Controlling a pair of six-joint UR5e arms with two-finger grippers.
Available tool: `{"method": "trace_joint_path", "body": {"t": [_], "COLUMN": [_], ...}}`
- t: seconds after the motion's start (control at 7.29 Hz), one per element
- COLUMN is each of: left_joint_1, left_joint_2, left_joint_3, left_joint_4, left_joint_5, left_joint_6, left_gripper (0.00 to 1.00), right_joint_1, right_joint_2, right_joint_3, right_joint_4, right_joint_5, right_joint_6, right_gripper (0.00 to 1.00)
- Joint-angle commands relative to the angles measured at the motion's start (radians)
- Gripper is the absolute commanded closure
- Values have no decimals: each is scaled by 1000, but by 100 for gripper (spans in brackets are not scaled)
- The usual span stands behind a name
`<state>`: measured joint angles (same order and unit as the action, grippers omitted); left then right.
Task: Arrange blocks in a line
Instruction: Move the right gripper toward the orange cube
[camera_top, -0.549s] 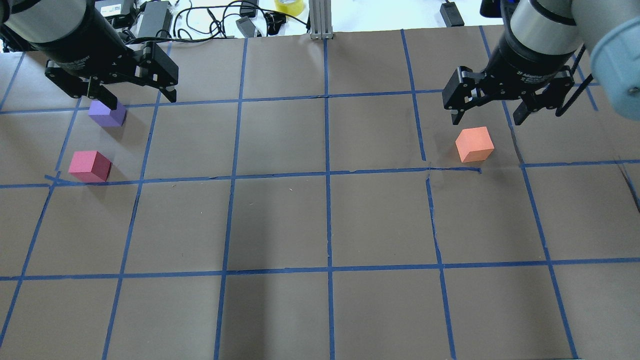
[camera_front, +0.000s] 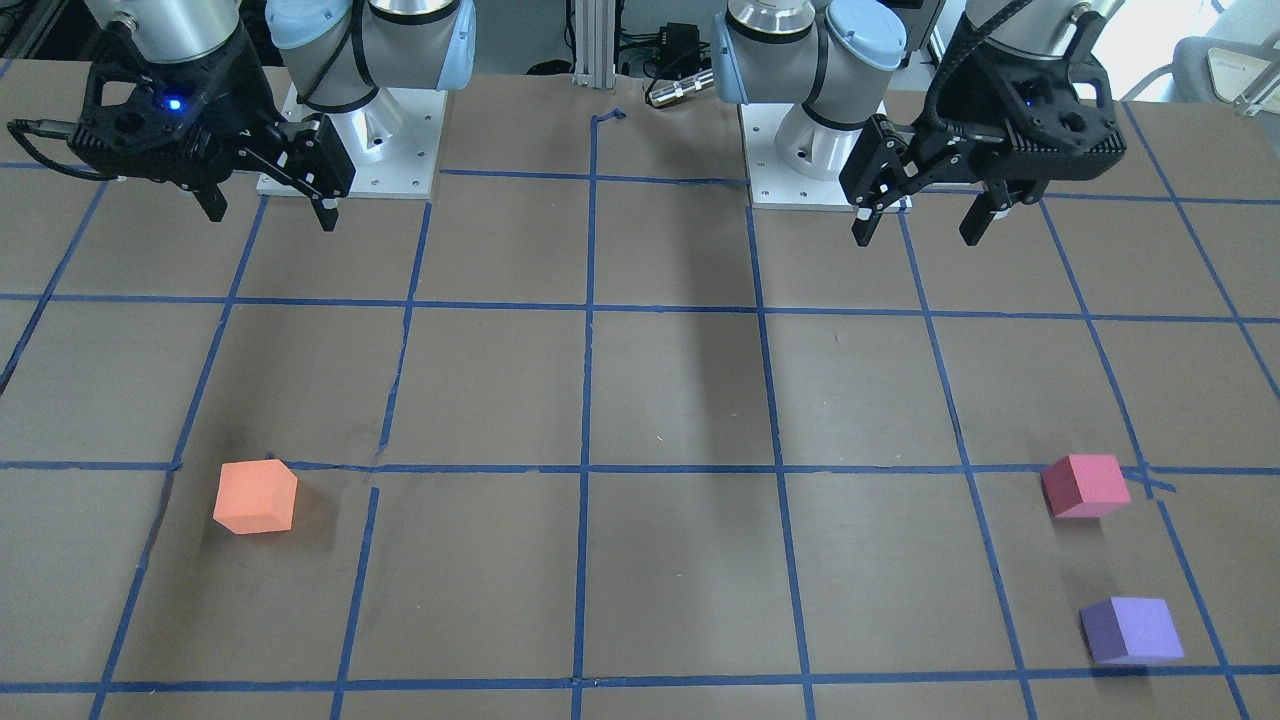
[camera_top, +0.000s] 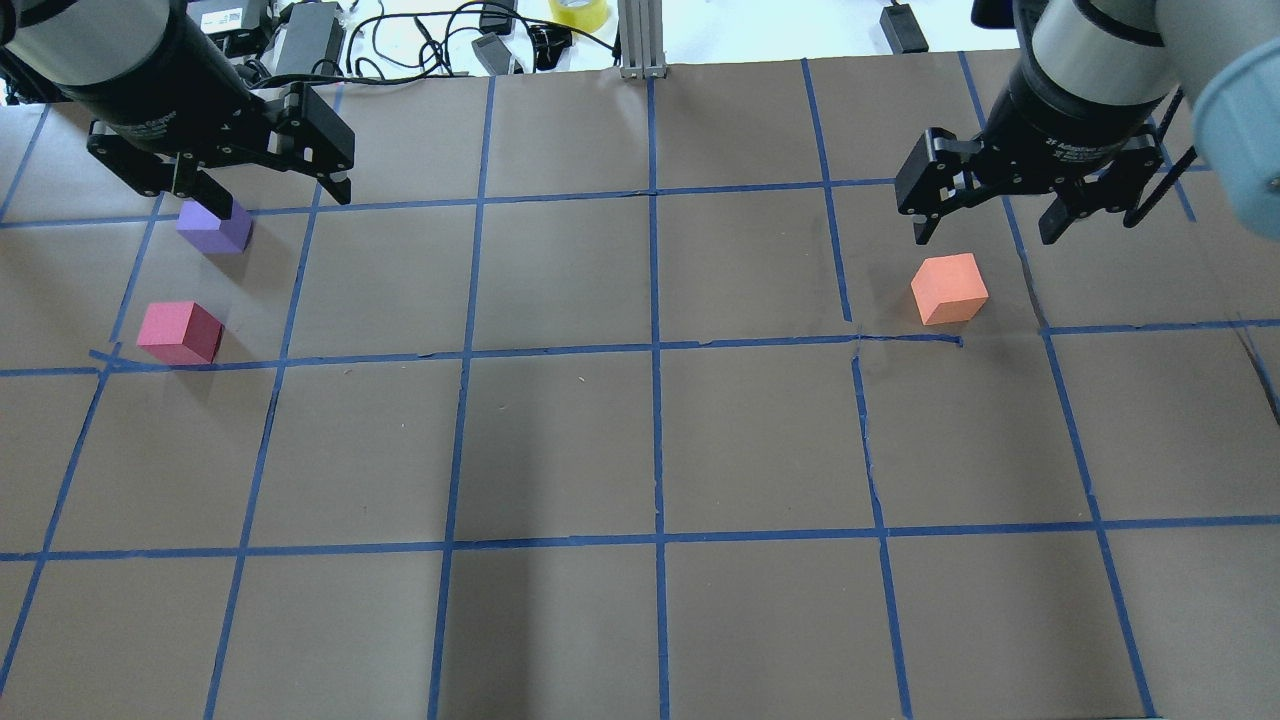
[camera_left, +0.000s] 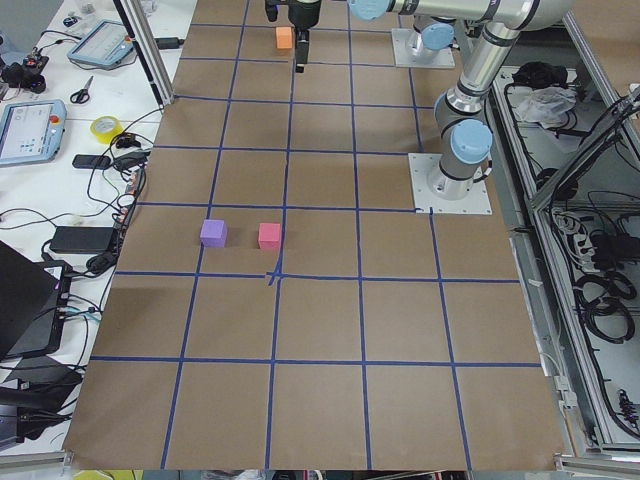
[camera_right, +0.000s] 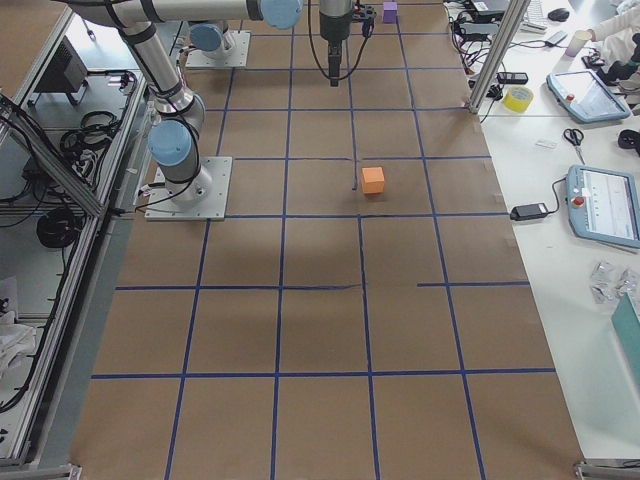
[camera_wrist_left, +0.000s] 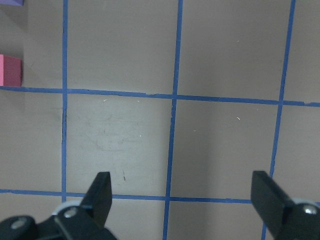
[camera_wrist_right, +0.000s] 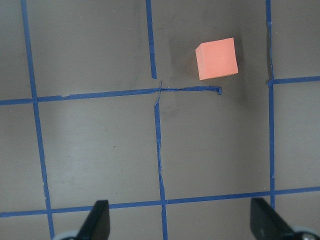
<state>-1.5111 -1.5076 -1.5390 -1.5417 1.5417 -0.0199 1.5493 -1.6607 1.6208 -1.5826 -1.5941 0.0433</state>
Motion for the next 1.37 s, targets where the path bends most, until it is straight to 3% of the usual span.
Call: {"method": "trace_joint_path", "body": {"t": [0.0,0.55,0.96,1.24], "left_joint_1": [2,2,3,3], "left_joint_2": [0,0,1,1], "left_joint_3": [-1,0,0,0], "left_joint_4": [0,-2,0,0], "left_joint_5": [0,0,0,0], "left_joint_6": [0,0,0,0], "left_gripper": [0,0,0,0], "right_joint_1": [0,-9,-145,-166], "right_joint_2": [5,47,130,176], "right_joint_3": [-1,2,4,4], "right_joint_4": [-7,-27,-28,-118], "right_joint_5": [3,-1,-65,-64], "right_joint_6": [4,-5,-69,-123], "right_gripper": [0,0,0,0]}}
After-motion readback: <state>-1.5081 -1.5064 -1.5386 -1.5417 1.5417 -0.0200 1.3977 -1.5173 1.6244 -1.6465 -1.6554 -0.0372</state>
